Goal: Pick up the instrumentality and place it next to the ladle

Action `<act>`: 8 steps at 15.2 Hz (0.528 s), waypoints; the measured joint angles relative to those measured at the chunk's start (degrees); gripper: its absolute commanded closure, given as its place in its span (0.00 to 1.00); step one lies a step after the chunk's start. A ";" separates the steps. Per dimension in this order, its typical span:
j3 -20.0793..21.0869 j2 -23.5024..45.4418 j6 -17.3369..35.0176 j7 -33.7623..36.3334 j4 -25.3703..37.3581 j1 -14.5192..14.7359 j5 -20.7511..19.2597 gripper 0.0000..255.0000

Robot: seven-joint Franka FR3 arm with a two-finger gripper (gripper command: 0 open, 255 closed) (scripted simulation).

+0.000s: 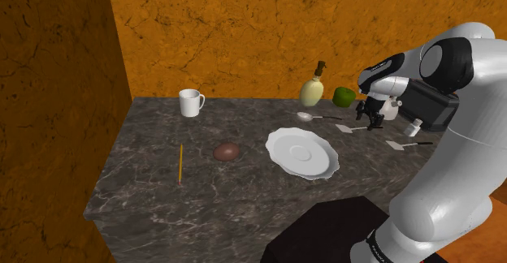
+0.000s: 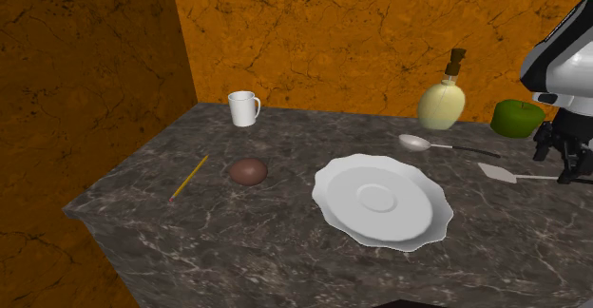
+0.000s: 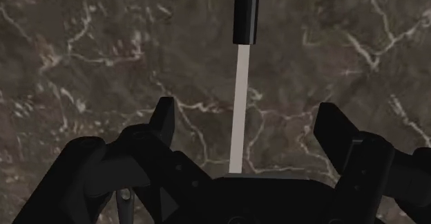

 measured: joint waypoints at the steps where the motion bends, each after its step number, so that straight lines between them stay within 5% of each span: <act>1: 0.00 0.00 0.00 0.00 0.00 0.00 0.00 0.00; 8: -0.60 -4.23 -6.39 2.01 2.85 1.00 -2.97 0.00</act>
